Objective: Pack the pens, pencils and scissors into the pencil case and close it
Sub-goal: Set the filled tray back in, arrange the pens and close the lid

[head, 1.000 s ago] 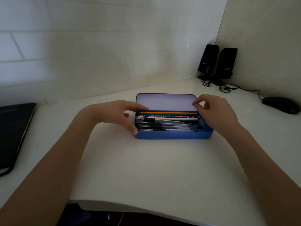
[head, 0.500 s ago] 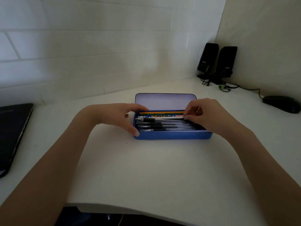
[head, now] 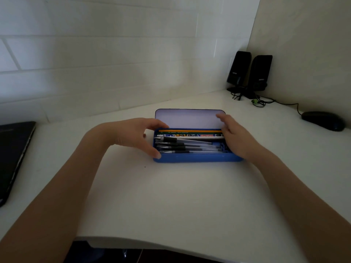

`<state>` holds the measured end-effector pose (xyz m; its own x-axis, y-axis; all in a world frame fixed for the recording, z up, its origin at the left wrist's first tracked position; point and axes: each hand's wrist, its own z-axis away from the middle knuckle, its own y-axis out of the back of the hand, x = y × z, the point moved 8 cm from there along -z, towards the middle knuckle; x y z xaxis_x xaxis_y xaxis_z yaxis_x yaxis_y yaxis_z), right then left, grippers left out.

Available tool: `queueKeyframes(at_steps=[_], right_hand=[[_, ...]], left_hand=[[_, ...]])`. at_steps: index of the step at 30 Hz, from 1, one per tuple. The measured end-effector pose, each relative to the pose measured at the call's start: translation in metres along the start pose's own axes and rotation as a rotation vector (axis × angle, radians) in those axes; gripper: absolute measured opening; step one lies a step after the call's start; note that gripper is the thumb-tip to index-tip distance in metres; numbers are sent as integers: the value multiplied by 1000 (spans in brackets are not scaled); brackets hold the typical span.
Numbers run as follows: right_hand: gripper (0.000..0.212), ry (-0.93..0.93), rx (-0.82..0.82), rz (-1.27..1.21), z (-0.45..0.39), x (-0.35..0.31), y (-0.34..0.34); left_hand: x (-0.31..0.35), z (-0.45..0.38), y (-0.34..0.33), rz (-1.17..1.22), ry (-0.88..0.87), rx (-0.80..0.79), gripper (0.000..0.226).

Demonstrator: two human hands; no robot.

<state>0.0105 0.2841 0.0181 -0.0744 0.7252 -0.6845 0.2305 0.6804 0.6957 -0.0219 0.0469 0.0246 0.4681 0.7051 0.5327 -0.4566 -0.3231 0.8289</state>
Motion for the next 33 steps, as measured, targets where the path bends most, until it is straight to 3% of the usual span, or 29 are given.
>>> queueKeyframes(at_steps=[5, 10, 18, 27, 33], right_hand=[[39, -222, 234, -351, -2, 23, 16], [44, -470, 169, -420, -2, 39, 8], [36, -322, 154, -237, -3, 31, 4], [34, -371, 187, -385, -3, 38, 17], [28, -333, 187, -342, -5, 35, 20]], left_hand=[[-8, -2, 1, -54, 34, 17, 91], [-6, -1, 1, -7, 30, -8, 71], [-8, -2, -1, -15, 46, -32, 93], [-9, 3, -2, 54, 31, -68, 110], [-11, 1, 1, 36, 27, -24, 104]])
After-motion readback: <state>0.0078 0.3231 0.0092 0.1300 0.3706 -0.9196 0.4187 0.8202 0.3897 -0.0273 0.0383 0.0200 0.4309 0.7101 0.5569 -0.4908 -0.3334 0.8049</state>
